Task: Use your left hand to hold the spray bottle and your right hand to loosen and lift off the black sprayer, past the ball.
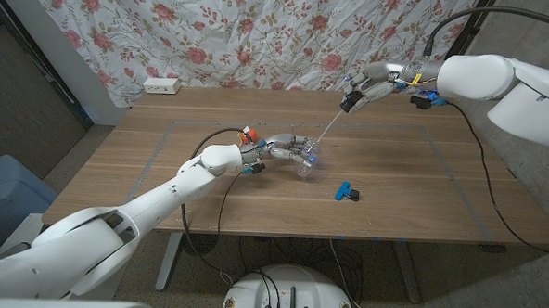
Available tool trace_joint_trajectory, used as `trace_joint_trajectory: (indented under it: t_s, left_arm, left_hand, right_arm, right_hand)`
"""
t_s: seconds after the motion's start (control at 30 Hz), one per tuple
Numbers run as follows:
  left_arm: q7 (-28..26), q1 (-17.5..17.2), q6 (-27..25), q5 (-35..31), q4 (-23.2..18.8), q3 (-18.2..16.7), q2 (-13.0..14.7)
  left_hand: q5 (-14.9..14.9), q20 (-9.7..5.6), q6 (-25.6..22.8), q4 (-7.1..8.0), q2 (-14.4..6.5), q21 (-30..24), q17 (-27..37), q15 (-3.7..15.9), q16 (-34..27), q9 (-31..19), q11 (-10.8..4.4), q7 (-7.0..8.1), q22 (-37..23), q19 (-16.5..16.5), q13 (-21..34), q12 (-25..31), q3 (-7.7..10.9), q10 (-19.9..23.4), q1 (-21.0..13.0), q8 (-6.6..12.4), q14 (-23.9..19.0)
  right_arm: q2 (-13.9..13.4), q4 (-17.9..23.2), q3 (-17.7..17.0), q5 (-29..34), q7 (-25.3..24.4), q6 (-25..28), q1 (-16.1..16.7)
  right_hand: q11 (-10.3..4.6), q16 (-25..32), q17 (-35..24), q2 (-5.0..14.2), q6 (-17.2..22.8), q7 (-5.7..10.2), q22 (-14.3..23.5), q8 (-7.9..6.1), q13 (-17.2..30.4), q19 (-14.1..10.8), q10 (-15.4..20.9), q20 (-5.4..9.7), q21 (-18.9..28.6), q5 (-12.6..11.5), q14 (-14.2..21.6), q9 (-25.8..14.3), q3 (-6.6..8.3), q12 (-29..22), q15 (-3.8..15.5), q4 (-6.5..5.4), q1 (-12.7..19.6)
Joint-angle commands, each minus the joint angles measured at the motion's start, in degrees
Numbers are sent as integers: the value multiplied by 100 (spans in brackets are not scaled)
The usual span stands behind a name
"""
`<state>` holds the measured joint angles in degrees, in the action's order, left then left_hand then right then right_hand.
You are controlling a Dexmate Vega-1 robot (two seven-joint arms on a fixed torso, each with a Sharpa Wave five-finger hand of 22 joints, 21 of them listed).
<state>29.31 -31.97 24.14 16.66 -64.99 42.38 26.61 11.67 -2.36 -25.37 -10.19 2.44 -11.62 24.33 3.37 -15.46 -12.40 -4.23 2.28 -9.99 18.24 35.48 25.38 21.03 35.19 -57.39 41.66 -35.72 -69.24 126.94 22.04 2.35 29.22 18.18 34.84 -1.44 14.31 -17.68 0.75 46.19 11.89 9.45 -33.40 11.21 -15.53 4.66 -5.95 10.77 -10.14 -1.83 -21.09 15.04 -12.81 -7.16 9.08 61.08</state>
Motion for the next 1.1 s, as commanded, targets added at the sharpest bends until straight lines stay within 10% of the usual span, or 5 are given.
trace_joint_trajectory:
  t_s: [0.03,1.1]
  left_arm:
    - [-181,-103,-28,-54,-177,-75,130]
    - [-837,-429,103,-138,-418,-321,284]
  left_hand:
    - [18,-247,-195,44,-810,7,9,774,19,-25,-550,216,-21,-16,32,36,42,519,123,828,1]
    - [4,134,-115,70,-784,109,49,865,48,-9,-680,390,-31,-401,-46,-142,-26,312,222,800,134]
  right_arm:
    - [-119,44,-124,-157,83,94,-79]
    - [-74,212,84,508,-593,1011,39]
  right_hand:
    - [10,43,-17,41,198,72,22,-213,11,11,66,-2,-3,-21,22,-392,-4,0,9,-18,56]
    - [22,76,-18,46,124,68,23,-263,14,18,177,-81,6,-21,111,-432,-29,12,11,-37,11]
